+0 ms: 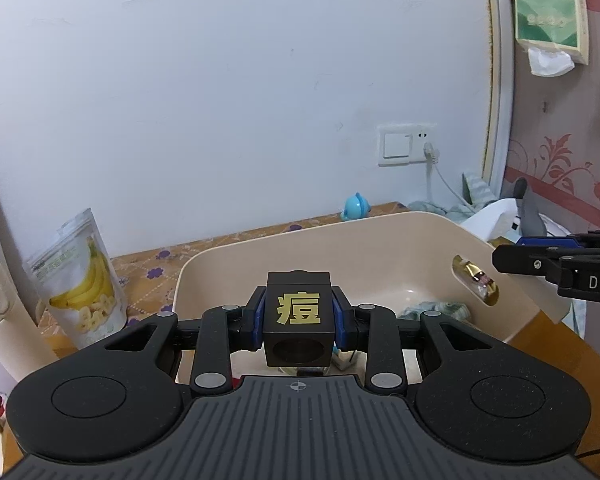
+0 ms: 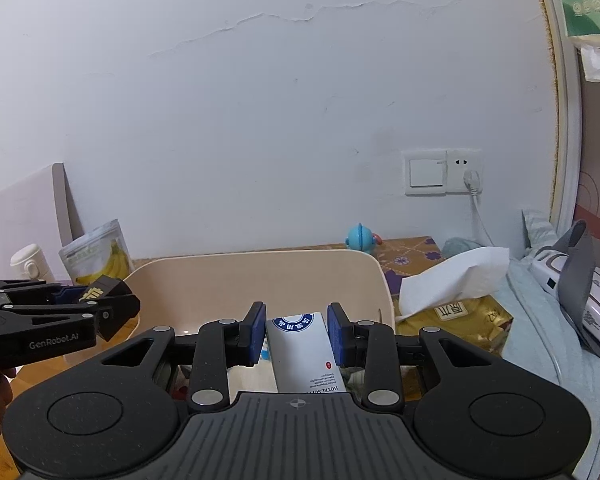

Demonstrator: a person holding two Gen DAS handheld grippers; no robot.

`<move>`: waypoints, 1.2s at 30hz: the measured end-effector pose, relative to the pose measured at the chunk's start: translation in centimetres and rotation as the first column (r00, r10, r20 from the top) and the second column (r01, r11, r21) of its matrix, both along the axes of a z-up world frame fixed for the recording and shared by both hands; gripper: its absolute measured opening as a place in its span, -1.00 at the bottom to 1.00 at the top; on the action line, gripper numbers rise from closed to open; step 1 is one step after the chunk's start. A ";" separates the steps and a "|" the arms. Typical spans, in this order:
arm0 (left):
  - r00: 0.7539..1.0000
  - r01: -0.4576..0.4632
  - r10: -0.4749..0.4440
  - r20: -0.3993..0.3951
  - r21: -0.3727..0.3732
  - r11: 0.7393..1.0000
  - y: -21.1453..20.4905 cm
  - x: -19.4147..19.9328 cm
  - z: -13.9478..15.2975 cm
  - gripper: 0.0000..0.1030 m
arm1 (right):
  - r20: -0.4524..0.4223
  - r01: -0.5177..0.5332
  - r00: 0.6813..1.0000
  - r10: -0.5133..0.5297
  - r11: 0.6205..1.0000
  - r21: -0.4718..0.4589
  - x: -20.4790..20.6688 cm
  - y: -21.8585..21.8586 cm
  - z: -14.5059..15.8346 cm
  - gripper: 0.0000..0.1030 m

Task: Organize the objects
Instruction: 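Lift the black box and white box and carry them over the bin, then lower both boxes into the bin and open both tools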

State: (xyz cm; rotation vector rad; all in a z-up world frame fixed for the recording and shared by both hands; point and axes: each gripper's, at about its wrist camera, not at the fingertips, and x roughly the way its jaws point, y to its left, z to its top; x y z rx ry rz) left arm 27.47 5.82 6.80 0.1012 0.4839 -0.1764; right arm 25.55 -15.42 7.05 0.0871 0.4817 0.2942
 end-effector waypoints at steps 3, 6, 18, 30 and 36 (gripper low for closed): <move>1.000 -0.003 0.003 -0.028 -0.007 1.000 0.1 1.0 -0.5 -0.38 | -0.003 -0.004 1.000 0.004 1.000 -0.004 0.7 0.2 -0.2 -0.38; 0.999 -0.011 0.010 -0.047 -0.011 1.000 0.1 1.8 -1.0 -0.38 | -0.008 -0.005 1.000 0.005 1.000 -0.010 1.4 0.5 -0.5 -0.38; 0.992 -0.015 0.016 -0.123 0.014 1.000 -0.4 4.0 -2.8 -0.38 | -0.051 -0.024 0.998 0.021 0.999 -0.048 3.6 1.9 -2.0 -0.38; 0.964 0.019 -0.008 -0.264 0.039 0.999 -1.4 6.2 -5.5 -0.38 | -0.134 -0.053 0.990 0.036 0.990 -0.131 4.9 3.5 -4.2 -0.38; 0.954 0.011 0.000 -0.300 0.037 0.999 -1.5 6.6 -6.2 -0.38 | -0.151 -0.062 0.988 0.034 0.982 -0.180 5.2 3.9 -4.6 -0.38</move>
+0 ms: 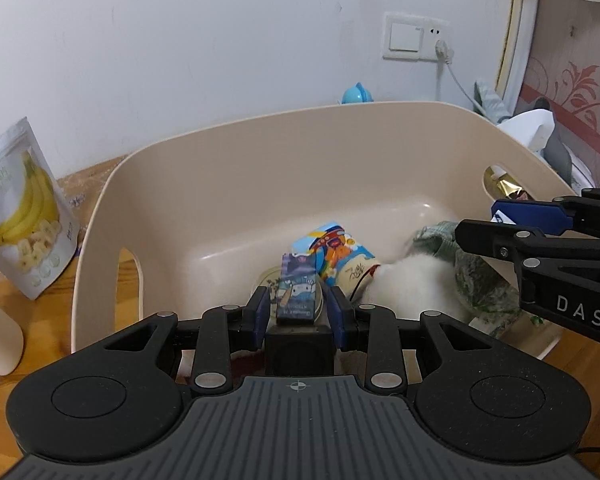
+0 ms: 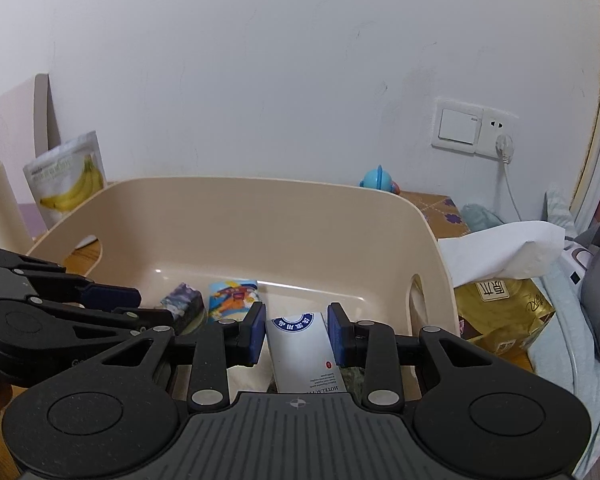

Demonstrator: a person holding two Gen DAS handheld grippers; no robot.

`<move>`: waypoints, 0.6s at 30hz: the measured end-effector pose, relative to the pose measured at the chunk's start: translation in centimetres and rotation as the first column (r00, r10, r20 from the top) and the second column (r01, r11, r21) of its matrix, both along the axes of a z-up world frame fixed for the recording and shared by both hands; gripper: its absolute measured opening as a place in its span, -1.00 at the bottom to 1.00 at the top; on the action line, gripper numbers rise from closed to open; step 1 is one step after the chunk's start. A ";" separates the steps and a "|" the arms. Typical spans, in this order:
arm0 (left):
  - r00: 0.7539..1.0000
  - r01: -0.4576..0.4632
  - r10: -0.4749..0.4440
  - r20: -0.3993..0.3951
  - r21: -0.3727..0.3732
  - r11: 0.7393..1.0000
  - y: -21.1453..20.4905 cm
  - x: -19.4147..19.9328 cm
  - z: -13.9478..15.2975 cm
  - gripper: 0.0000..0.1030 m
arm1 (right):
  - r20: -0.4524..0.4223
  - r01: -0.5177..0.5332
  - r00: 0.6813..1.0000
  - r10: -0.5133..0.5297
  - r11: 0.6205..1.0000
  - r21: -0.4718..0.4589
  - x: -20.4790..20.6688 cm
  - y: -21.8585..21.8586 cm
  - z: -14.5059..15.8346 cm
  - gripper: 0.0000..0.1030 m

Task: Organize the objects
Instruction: 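Lower both boxes into the bin and open both tools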

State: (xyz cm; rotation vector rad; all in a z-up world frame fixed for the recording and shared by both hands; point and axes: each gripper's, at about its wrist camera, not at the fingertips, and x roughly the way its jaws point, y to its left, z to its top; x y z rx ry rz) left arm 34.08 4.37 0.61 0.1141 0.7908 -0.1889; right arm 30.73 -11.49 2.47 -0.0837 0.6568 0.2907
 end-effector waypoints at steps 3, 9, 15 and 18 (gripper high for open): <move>1.000 0.000 0.000 -0.004 0.007 1.000 -0.1 0.0 -0.1 -0.38 | -0.025 -0.002 1.000 0.001 1.000 -0.007 0.5 -0.1 -0.3 -0.38; 1.000 -0.001 0.001 -0.010 0.018 1.000 -0.2 0.0 0.1 -0.18 | -0.046 -0.004 0.999 0.003 1.000 -0.025 0.6 0.0 -0.9 -0.30; 0.999 -0.021 0.019 0.036 0.038 0.999 -0.3 -0.7 0.7 0.56 | -0.050 -0.004 0.999 0.003 1.000 -0.006 0.4 0.0 -0.8 -0.01; 0.998 -0.023 0.020 0.051 0.058 0.998 -0.4 -0.9 0.9 0.56 | -0.034 -0.003 0.999 0.003 1.000 0.005 0.0 -0.1 -0.4 0.11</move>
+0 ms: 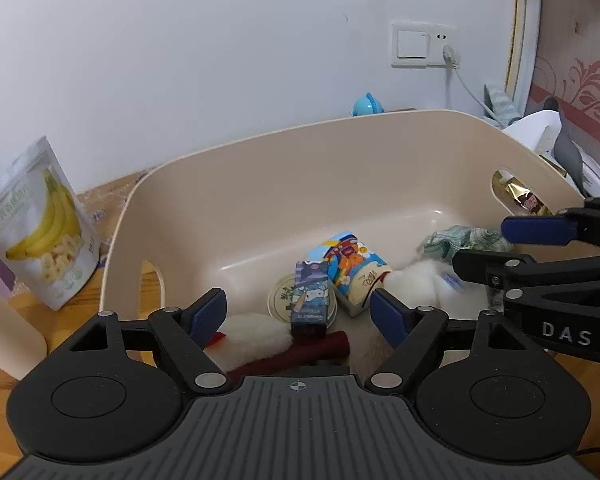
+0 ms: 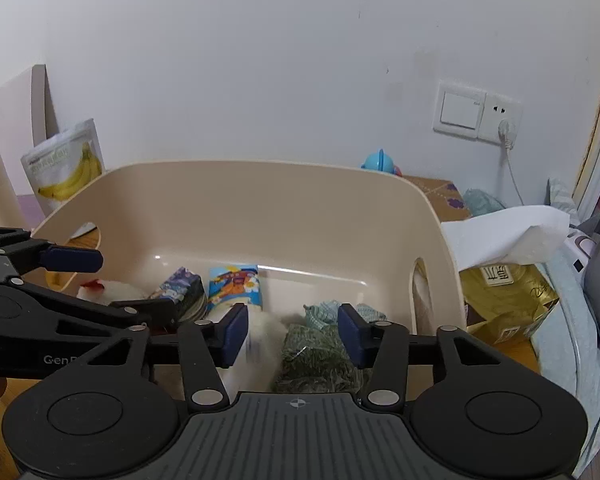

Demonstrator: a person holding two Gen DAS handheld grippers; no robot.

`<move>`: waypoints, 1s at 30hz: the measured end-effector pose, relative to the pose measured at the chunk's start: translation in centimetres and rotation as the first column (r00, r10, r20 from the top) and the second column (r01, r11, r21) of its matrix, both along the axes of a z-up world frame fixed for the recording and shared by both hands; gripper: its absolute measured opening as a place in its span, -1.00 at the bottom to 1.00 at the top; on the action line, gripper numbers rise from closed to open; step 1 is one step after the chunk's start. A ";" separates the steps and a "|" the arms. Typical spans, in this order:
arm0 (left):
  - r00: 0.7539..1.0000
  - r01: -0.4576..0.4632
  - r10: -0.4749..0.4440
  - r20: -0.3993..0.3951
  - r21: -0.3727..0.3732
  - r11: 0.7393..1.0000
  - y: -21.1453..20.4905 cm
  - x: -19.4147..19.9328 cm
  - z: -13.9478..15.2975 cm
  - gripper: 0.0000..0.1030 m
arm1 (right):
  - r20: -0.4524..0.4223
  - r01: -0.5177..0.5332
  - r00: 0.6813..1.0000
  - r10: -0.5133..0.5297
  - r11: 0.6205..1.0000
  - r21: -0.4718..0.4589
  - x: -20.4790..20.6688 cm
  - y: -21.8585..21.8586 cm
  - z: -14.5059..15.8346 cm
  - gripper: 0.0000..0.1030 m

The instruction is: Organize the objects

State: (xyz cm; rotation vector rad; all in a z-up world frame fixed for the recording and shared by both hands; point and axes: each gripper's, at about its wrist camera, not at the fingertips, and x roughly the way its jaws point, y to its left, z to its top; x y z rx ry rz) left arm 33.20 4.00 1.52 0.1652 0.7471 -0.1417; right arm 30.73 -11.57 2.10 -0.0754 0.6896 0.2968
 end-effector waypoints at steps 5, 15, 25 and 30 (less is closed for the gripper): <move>0.998 -0.040 0.040 0.040 -0.001 0.999 0.4 -0.6 0.6 0.64 | 0.021 0.005 1.000 -0.006 1.000 0.021 -0.6 -0.2 0.7 0.39; 0.991 -0.102 0.106 0.078 -0.054 0.993 1.4 -1.5 2.6 0.72 | 0.051 0.010 0.999 -0.015 0.995 0.098 -1.9 -1.5 2.2 0.51; 0.980 -0.130 0.140 0.144 -0.076 0.989 2.3 -4.1 4.4 0.73 | 0.068 0.021 0.997 -0.029 0.993 0.117 -3.6 -2.3 2.9 0.69; 0.973 -0.140 0.154 0.171 -0.090 0.986 2.4 -5.8 5.3 0.73 | 0.077 0.025 0.996 -0.034 0.993 0.116 -4.9 -2.7 3.3 0.70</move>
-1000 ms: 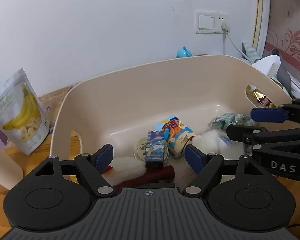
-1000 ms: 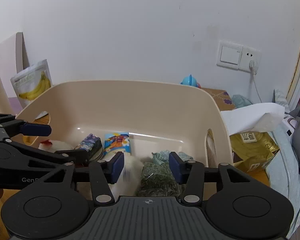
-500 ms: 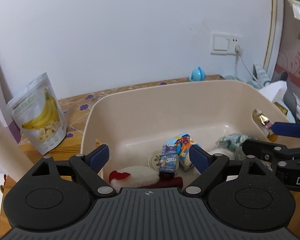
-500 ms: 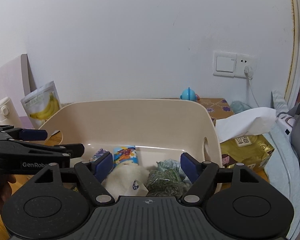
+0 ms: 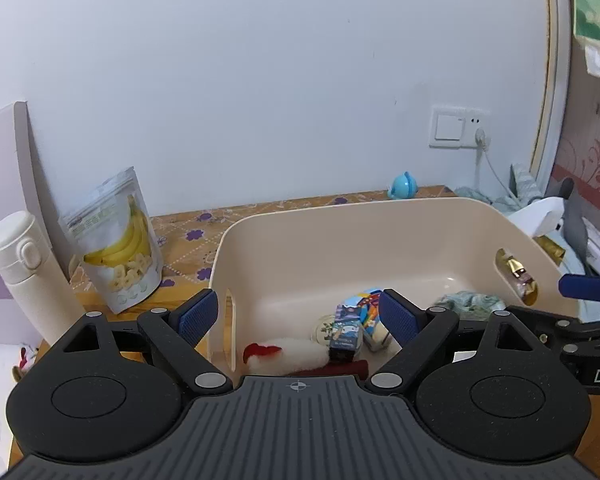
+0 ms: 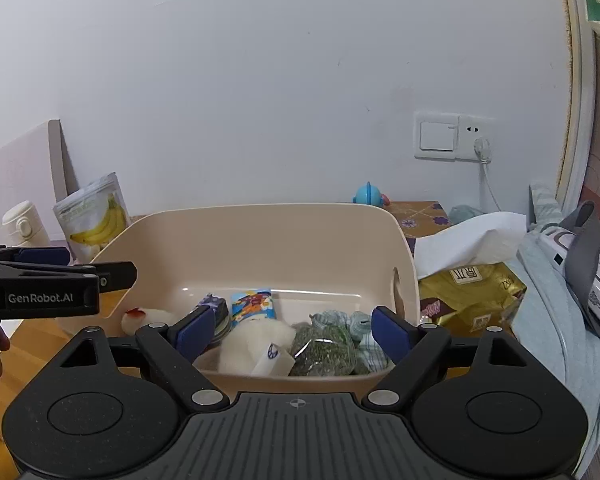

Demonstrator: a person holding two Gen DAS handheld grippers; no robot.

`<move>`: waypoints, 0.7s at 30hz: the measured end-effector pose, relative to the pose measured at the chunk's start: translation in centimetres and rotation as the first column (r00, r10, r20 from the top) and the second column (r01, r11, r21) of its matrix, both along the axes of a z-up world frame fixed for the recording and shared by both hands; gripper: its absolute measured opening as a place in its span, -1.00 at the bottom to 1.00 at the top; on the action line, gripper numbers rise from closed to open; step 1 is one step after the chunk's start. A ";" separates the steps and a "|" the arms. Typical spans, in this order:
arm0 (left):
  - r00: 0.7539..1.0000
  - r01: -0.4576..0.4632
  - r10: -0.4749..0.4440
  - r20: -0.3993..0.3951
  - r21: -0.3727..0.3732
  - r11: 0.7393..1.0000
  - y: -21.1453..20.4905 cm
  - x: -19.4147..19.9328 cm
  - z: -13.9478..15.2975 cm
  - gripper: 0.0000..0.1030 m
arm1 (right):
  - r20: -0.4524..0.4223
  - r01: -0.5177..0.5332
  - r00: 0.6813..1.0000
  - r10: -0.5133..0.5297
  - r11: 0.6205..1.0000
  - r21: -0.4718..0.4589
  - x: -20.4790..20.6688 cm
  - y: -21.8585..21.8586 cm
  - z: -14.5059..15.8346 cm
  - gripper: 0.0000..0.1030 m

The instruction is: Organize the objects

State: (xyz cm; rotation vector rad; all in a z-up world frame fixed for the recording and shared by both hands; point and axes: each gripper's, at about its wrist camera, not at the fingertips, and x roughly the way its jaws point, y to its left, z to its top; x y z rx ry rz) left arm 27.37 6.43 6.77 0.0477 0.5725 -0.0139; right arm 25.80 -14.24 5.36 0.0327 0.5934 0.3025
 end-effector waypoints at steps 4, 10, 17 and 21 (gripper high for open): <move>1.000 -0.007 0.007 0.015 -0.003 1.000 0.0 -1.3 0.4 0.73 | 0.010 0.004 1.000 -0.004 1.000 0.005 -1.2 -0.3 0.3 0.72; 0.999 -0.018 0.018 0.037 0.002 1.000 0.0 -3.3 0.9 0.73 | 0.014 0.010 1.000 -0.010 1.000 -0.003 -2.9 -0.8 1.0 0.72; 0.999 -0.010 0.011 0.048 -0.019 1.000 -0.1 -5.9 1.3 0.73 | 0.026 0.015 1.000 -0.015 1.000 -0.001 -5.0 -1.2 1.4 0.72; 0.997 -0.012 0.014 0.070 -0.025 1.000 -0.3 -7.3 1.8 0.74 | 0.023 0.015 1.000 -0.015 1.000 0.000 -6.2 -1.6 1.4 0.72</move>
